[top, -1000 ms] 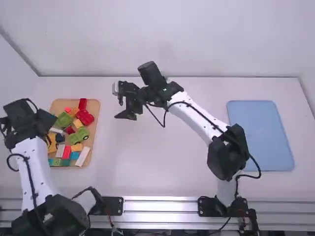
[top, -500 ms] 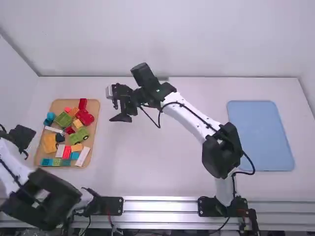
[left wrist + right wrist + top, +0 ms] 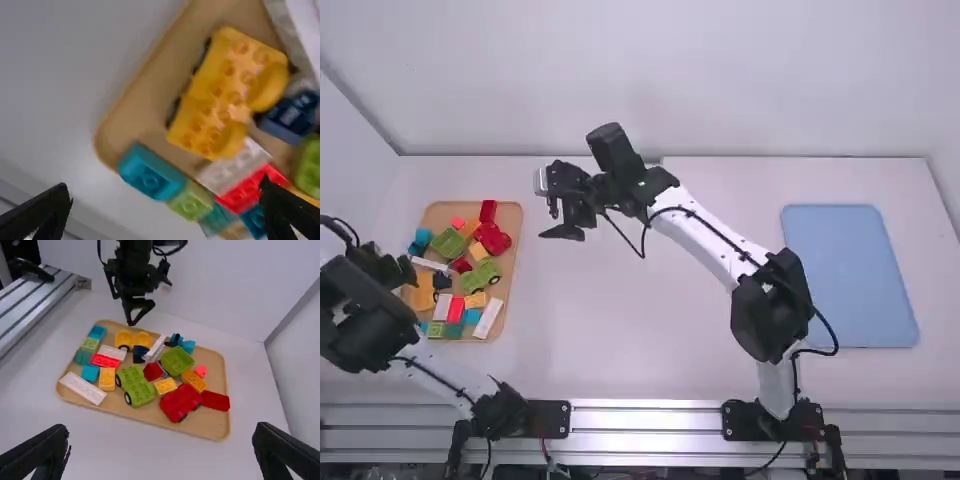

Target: Assemble lego blocks to make yellow taxi

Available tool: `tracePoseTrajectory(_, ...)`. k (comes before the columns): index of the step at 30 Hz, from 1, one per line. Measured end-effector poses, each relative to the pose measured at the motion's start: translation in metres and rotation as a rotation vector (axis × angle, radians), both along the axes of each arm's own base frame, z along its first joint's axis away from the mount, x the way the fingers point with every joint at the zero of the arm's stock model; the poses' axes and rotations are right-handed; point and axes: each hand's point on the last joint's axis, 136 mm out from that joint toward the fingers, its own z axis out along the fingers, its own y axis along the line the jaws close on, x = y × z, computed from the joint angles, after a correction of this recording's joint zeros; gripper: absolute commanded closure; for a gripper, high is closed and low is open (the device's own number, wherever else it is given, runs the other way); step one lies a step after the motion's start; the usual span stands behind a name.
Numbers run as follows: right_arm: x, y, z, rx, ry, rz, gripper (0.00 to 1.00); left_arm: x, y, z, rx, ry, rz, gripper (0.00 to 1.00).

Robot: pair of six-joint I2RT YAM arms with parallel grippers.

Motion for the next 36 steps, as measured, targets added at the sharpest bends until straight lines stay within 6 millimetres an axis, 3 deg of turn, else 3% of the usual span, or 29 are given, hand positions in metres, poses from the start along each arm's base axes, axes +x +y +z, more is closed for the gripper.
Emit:
tracePoseTrajectory(3, 0.0, 0.0, 0.0, 0.0, 0.0, 0.0, 0.02, 0.0, -0.001, -0.01, -0.005, 0.013, -0.115, 0.26)
tracePoseTrajectory(10, 0.009, 0.0, 0.0, -0.006, -0.03, -0.039, 0.02, 0.005, -0.013, -0.032, -0.044, -0.019, -0.276, 0.15)
tracePoseTrajectory(20, 0.013, 0.0, -0.001, -0.016, -0.044, -0.059, 0.02, 0.01, -0.022, -0.051, -0.048, -0.041, -0.325, 0.2)
tracePoseTrajectory(24, 0.013, 0.0, -0.001, -0.017, -0.047, -0.061, 0.02, 0.017, -0.023, -0.056, -0.041, -0.077, -0.331, 0.3)
tracePoseTrajectory(29, 0.013, 0.0, -0.001, -0.017, -0.046, -0.061, 0.02, 0.016, -0.024, -0.065, -0.029, -0.086, -0.317, 0.31)
tracePoseTrajectory(30, 0.013, 0.0, -0.001, -0.017, -0.047, -0.061, 0.02, 0.016, -0.024, -0.067, -0.026, -0.088, -0.311, 0.37)
tracePoseTrajectory(34, 0.013, 0.0, -0.001, -0.017, -0.046, -0.061, 0.02, 0.019, -0.02, -0.07, -0.003, -0.105, -0.293, 0.42)
tracePoseTrajectory(35, 0.013, 0.0, -0.001, -0.017, -0.046, -0.061, 0.02, 0.021, -0.019, -0.07, 0.004, -0.111, -0.289, 0.45)
tracePoseTrajectory(36, 0.013, 0.0, -0.002, -0.018, -0.048, -0.061, 0.02, 0.022, -0.018, -0.07, 0.009, -0.117, -0.28, 0.54)
